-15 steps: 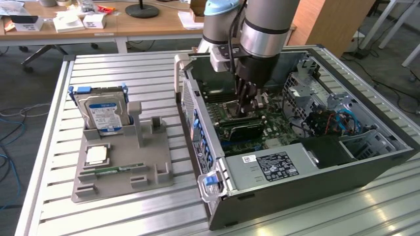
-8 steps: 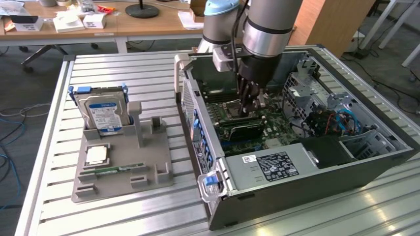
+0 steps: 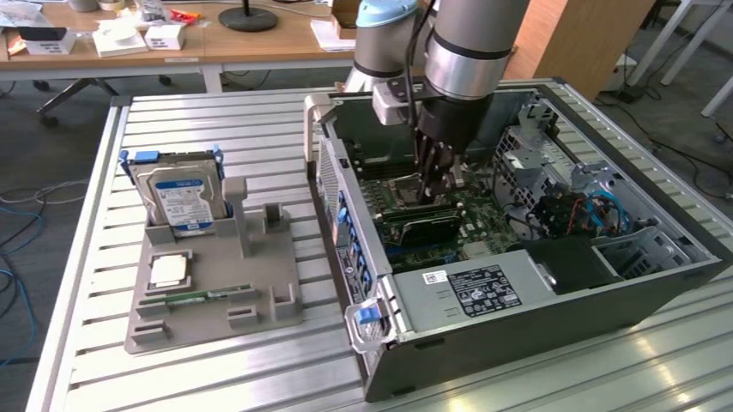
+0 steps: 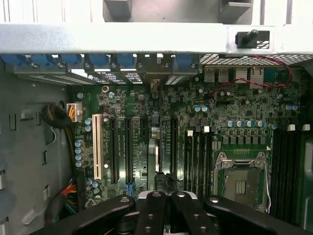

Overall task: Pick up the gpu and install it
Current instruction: 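Press down on the gpu until it lock into place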

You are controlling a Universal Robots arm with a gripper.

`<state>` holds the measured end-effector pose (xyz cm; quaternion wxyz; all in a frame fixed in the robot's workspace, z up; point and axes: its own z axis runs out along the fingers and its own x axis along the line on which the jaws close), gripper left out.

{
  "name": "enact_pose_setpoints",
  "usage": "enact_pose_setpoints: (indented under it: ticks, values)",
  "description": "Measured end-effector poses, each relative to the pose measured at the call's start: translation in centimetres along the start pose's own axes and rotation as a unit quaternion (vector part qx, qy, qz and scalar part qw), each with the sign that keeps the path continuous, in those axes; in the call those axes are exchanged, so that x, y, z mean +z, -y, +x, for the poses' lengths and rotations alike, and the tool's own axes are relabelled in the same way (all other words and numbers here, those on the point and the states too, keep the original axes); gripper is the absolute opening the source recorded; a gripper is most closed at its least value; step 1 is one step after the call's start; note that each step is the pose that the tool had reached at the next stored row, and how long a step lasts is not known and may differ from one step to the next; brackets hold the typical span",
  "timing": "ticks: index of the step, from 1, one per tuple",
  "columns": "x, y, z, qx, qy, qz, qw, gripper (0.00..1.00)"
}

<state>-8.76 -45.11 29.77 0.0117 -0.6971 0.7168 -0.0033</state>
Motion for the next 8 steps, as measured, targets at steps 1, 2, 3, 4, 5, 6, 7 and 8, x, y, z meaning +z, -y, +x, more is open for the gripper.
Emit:
enact_pose_setpoints:
  ticks: [1, 2, 3, 4, 5, 6, 7, 8]
  values:
    - [0.00, 0.02, 0.00, 0.000, 0.0000, 0.0000, 1.0000, 0.10]
    - [0.00, 0.04, 0.00, 0.000, 0.0000, 0.0000, 1.0000, 0.10]
    - [0.00, 0.05, 0.00, 0.000, 0.0000, 0.0000, 1.0000, 0.10]
    - [0.00, 0.07, 0.00, 0.000, 0.0000, 0.0000, 1.0000, 0.10]
    - [0.00, 0.09, 0.00, 0.000, 0.0000, 0.0000, 1.0000, 0.10]
    - [0.00, 0.11, 0.00, 0.000, 0.0000, 0.0000, 1.0000, 0.10]
    - [0.00, 0.13, 0.00, 0.000, 0.0000, 0.0000, 1.0000, 0.10]
    - [0.00, 0.15, 0.00, 0.000, 0.0000, 0.0000, 1.0000, 0.10]
